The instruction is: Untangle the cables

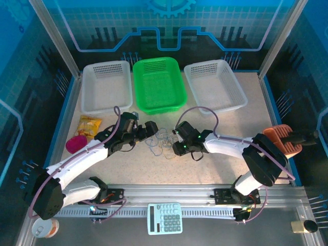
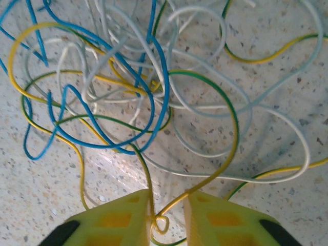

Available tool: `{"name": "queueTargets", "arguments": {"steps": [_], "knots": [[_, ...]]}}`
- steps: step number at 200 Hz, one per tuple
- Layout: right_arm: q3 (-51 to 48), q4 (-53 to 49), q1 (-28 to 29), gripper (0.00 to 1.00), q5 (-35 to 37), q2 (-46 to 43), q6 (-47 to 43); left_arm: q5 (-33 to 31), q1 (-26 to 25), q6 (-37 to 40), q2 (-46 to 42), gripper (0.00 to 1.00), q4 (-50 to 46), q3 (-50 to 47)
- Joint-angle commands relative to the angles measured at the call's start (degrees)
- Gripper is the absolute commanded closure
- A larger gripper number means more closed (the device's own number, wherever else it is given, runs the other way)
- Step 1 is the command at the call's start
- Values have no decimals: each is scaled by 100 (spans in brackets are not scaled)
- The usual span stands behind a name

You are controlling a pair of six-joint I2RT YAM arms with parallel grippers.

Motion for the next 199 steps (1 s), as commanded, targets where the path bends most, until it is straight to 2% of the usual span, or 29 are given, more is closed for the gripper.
{"name": "queueTargets", "arguments": {"steps": [1,32,109,199], "knots": [[154,-44,50,82,44,-94,-65,-36,-55,-101,-39,1,62,52],[219,-207,51,100,61,-283,-125,-25,-61,-94,-44,1,55,51],[904,-893,34,100,143,-1439,-195,-6,-62,-78,-152,1,18,41],[1119,-871,-63,100,195,-2322,-43,170,-55,131,-347,1,-167,397]]}}
